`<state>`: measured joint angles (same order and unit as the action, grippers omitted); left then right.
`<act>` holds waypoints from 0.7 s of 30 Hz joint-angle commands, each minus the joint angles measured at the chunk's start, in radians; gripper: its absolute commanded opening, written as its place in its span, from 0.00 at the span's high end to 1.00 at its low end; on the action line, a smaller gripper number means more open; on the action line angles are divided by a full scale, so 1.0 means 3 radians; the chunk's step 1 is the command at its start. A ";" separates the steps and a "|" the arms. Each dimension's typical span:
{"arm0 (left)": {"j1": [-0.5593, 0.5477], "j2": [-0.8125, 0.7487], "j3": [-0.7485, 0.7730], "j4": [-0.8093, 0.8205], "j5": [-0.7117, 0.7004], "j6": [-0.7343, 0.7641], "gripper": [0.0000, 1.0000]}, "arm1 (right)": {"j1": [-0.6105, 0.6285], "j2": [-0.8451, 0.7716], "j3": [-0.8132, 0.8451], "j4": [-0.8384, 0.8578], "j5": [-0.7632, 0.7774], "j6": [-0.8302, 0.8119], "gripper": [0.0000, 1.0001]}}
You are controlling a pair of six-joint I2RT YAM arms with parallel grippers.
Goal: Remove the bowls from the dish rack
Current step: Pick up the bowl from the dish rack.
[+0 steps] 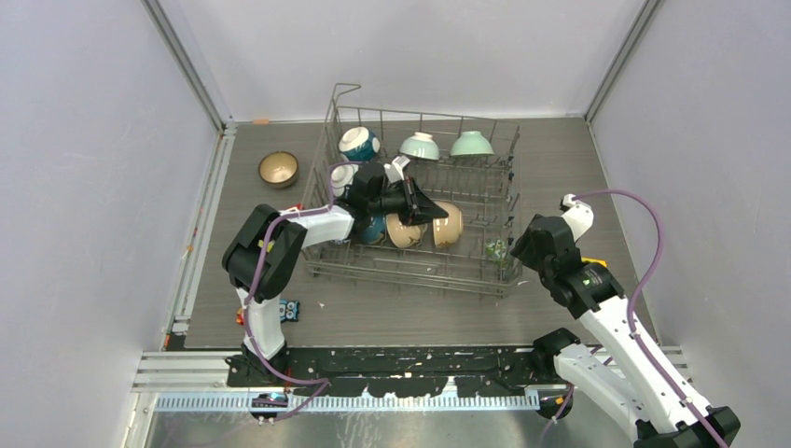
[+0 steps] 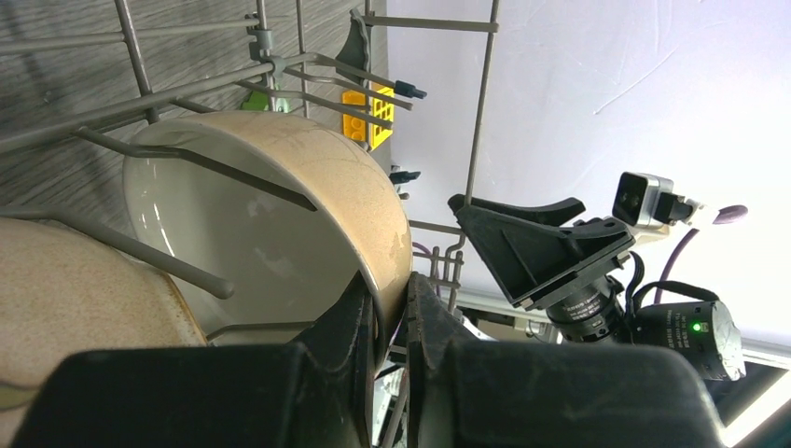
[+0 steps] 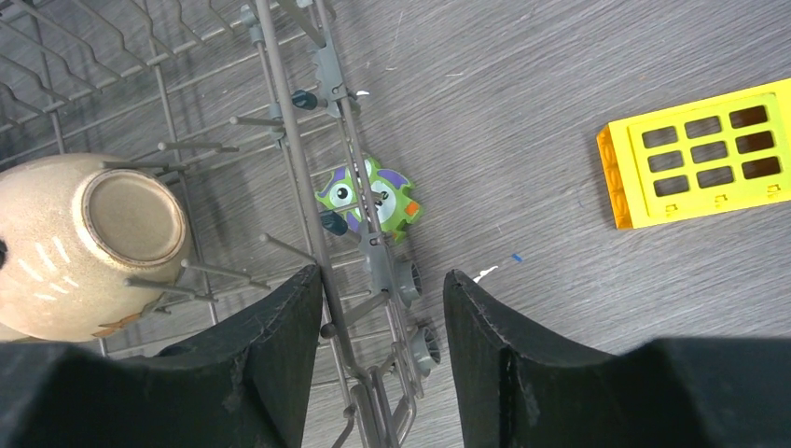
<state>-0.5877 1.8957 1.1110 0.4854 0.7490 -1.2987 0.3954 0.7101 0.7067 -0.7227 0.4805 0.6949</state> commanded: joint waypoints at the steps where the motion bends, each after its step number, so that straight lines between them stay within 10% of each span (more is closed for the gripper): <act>1: 0.0193 -0.0526 0.0111 0.1206 0.0232 -0.0465 1.00 | -0.0032 0.0047 -0.0008 0.0052 0.0176 0.0033 0.44; 21: 0.0200 -0.0210 0.0019 0.2118 0.0294 -0.0917 1.00 | -0.0038 0.0007 -0.0041 0.0133 0.0056 0.0067 0.41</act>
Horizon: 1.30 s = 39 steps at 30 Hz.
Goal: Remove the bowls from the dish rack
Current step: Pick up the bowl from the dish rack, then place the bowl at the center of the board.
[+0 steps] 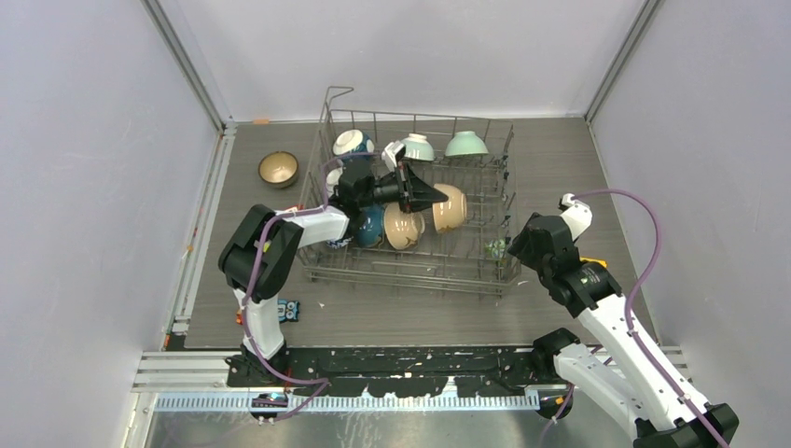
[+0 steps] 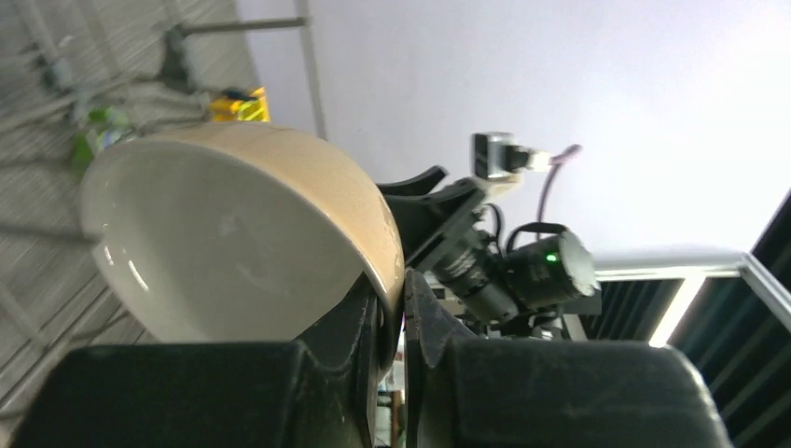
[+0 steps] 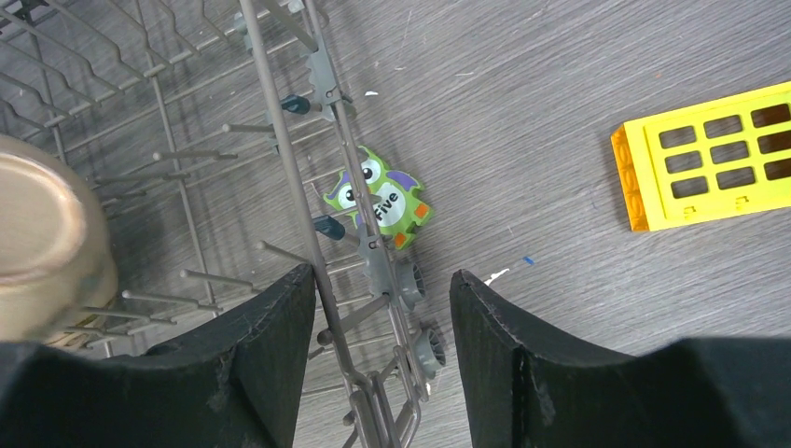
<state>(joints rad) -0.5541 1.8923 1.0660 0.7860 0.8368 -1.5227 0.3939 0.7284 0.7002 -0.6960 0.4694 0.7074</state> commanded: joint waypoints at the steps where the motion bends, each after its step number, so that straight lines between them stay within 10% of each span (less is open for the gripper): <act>1: 0.0088 -0.0189 0.0170 0.1118 0.0000 -0.0171 1.00 | -0.0030 -0.0055 -0.0018 0.0043 0.0095 0.0024 0.41; 39: -0.0052 -0.0636 0.0631 0.0315 0.0284 0.0248 1.00 | -0.0033 -0.0293 0.1184 -0.0349 -0.0705 -0.0483 0.12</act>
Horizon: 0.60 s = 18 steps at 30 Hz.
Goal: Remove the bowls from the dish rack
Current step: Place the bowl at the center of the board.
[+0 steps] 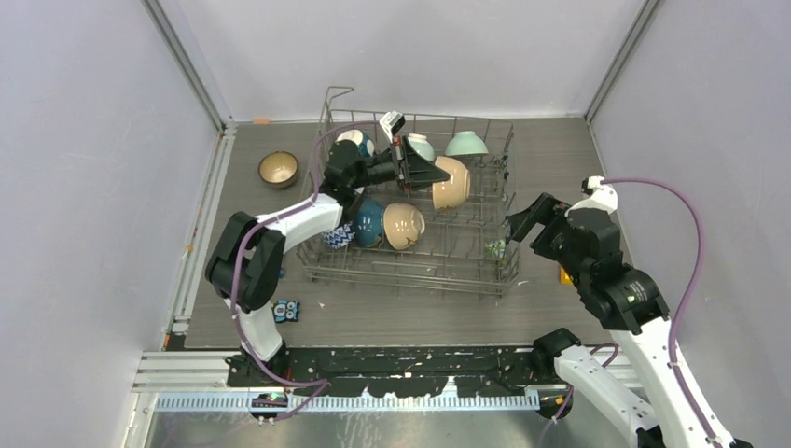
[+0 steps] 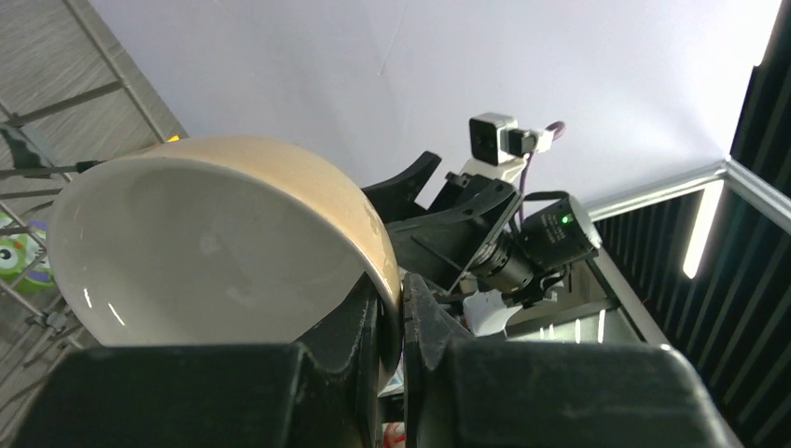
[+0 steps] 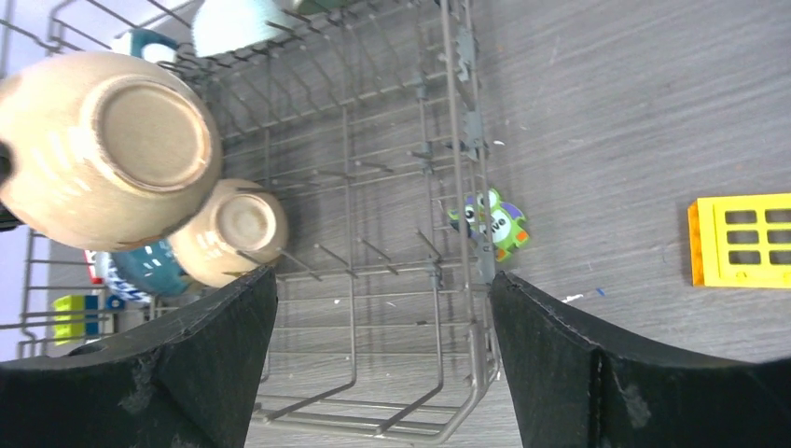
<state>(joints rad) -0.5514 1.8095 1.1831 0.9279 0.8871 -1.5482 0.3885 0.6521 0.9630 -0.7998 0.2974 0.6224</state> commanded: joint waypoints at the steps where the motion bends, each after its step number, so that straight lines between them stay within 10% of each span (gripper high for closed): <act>1: -0.0068 -0.0397 0.0265 -0.0285 0.0131 0.0410 1.00 | -0.0013 -0.0030 0.0377 -0.0034 -0.0136 -0.0225 0.11; 18: -0.0467 -0.1391 0.1657 -0.5113 -0.0837 0.4035 1.00 | 0.0004 0.0087 0.0869 0.0415 -0.0594 -0.0267 0.04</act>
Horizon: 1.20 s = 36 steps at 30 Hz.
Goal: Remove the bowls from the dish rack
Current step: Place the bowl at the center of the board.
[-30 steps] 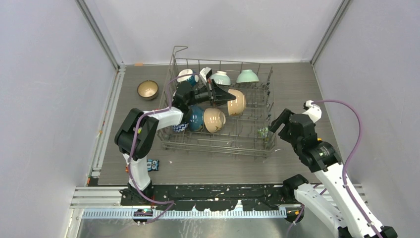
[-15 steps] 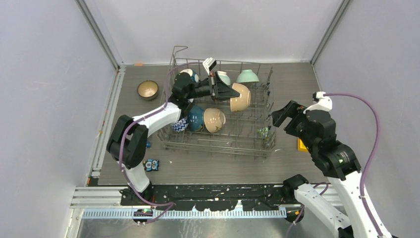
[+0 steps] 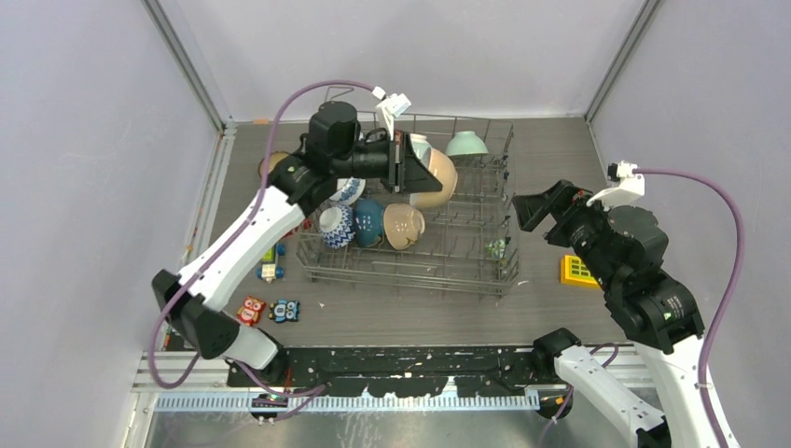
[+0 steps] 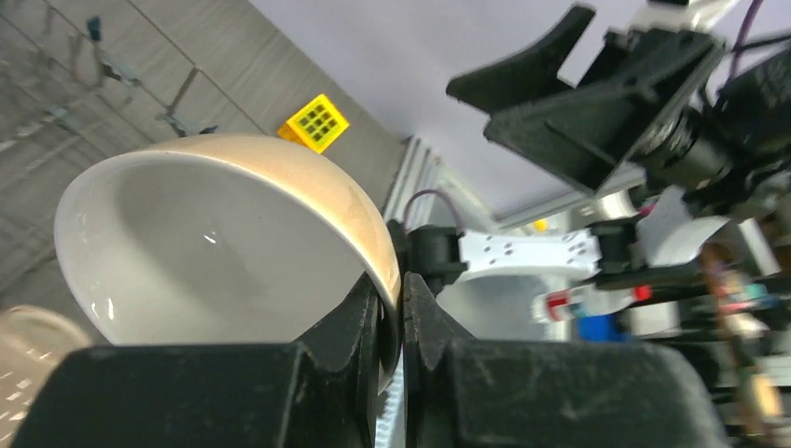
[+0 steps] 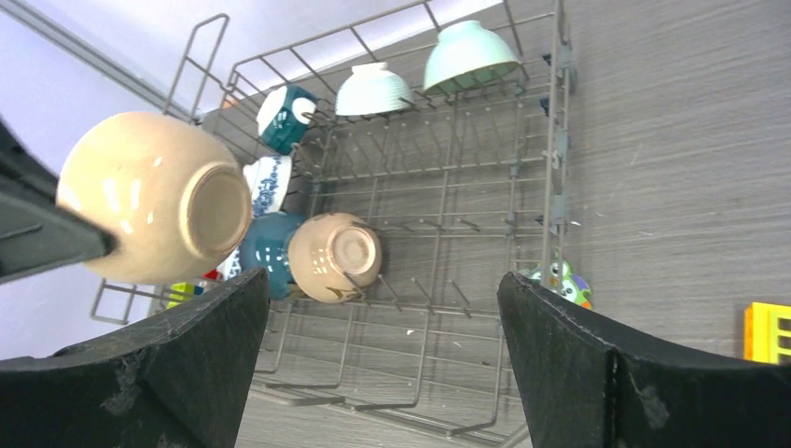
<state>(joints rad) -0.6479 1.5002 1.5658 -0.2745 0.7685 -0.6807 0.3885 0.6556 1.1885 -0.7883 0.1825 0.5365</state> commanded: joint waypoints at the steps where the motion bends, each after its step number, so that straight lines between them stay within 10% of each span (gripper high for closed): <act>1: -0.0234 -0.0413 0.0470 -0.1336 -0.0657 0.1505 1.00 | 0.0013 0.0125 0.0159 0.0407 -0.0289 0.0026 0.04; 16: -0.2809 -0.0516 -0.0203 -0.2438 -0.3760 0.4061 1.00 | 0.0586 0.1520 0.1917 -0.1135 -0.0713 -0.0517 0.06; 36: -0.3414 -0.0852 -0.0540 -0.2882 -0.3776 0.4712 1.00 | 0.2112 0.1748 0.1730 -0.1728 -0.0365 -0.0478 0.27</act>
<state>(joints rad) -1.6634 1.2758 1.3857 -1.1507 -0.3393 0.6937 0.9894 1.1606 1.7069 -1.3518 0.0196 0.3695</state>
